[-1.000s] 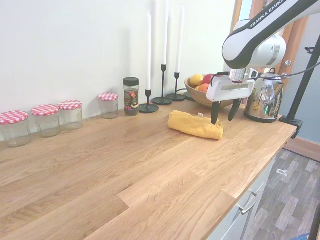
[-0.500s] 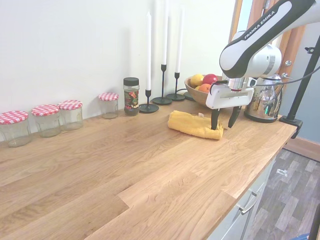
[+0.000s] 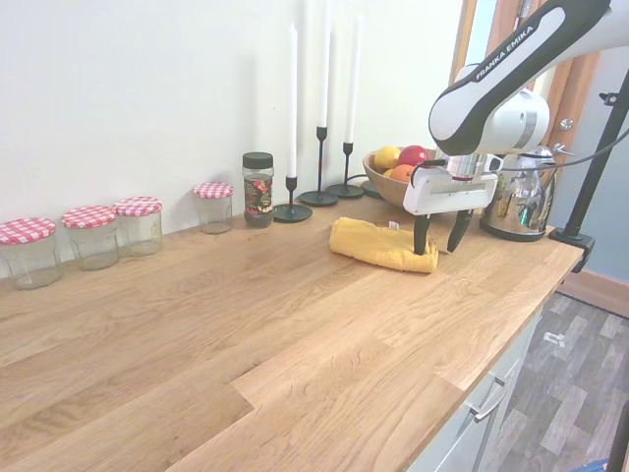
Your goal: Wipe the counter
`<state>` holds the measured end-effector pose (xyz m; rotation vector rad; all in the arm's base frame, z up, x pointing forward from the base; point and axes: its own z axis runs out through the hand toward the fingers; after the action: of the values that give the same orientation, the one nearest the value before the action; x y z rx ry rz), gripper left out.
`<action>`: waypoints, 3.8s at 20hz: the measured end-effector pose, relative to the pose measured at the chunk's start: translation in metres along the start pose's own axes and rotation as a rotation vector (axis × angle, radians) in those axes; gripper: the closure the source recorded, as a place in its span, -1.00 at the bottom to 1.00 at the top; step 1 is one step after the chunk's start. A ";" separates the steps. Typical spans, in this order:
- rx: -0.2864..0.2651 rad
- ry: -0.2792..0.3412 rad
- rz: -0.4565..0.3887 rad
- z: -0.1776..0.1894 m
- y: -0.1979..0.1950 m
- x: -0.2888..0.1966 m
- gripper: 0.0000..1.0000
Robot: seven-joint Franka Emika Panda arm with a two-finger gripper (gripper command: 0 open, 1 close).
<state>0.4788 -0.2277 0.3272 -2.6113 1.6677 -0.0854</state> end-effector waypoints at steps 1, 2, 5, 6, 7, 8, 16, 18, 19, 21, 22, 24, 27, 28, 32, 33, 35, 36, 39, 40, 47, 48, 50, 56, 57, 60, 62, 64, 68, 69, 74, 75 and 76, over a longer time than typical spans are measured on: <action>0.003 -0.002 0.001 0.000 0.001 0.001 1.00; 0.006 -0.005 0.003 0.000 0.001 0.002 1.00; 0.012 -0.007 0.008 0.000 0.001 0.003 1.00; 0.015 -0.007 0.010 0.000 0.001 0.003 1.00; 0.017 -0.006 0.011 0.000 0.001 0.004 1.00; 0.020 -0.005 0.013 0.000 0.001 0.004 1.00; 0.037 -0.002 0.037 -0.001 0.005 0.014 1.00; 0.039 -0.002 0.038 -0.001 0.005 0.015 1.00; 0.039 -0.002 0.038 -0.002 0.005 0.015 1.00; 0.040 -0.001 0.040 -0.002 0.005 0.016 1.00; 0.041 -0.001 0.041 -0.002 0.005 0.017 1.00; 0.043 0.000 0.044 -0.002 0.007 0.018 1.00; 0.044 0.002 0.044 -0.003 0.008 0.020 1.00; 0.044 0.002 0.043 -0.003 0.008 0.020 1.00; 0.044 0.003 0.042 -0.003 0.008 0.020 1.00; 0.044 0.002 0.042 -0.003 0.008 0.020 1.00; 0.044 0.002 0.042 -0.002 0.008 0.020 1.00; 0.044 0.002 0.039 -0.002 0.007 0.020 1.00; 0.036 0.009 0.017 -0.001 0.003 0.017 1.00; 0.033 0.013 0.005 -0.001 0.000 0.015 1.00; 0.018 0.049 -0.109 0.000 -0.055 -0.039 1.00; 0.014 0.051 -0.123 0.000 -0.065 -0.051 1.00; 0.007 0.056 -0.152 0.001 -0.082 -0.077 1.00; -0.018 0.090 -0.249 0.001 -0.126 -0.167 1.00; -0.021 0.096 -0.265 0.001 -0.132 -0.183 1.00; -0.028 0.111 -0.318 0.002 -0.149 -0.228 1.00; -0.035 0.131 -0.353 0.003 -0.156 -0.256 1.00; -0.040 0.143 -0.382 0.003 -0.161 -0.283 1.00; -0.049 0.166 -0.432 0.004 -0.165 -0.317 1.00; -0.051 0.172 -0.443 0.005 -0.166 -0.321 1.00; -0.051 0.173 -0.443 0.005 -0.166 -0.324 1.00; -0.050 0.170 -0.436 0.005 -0.165 -0.322 1.00; -0.049 0.166 -0.425 0.004 -0.165 -0.320 1.00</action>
<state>0.4941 0.1316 0.3260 -3.0241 1.1317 -0.2842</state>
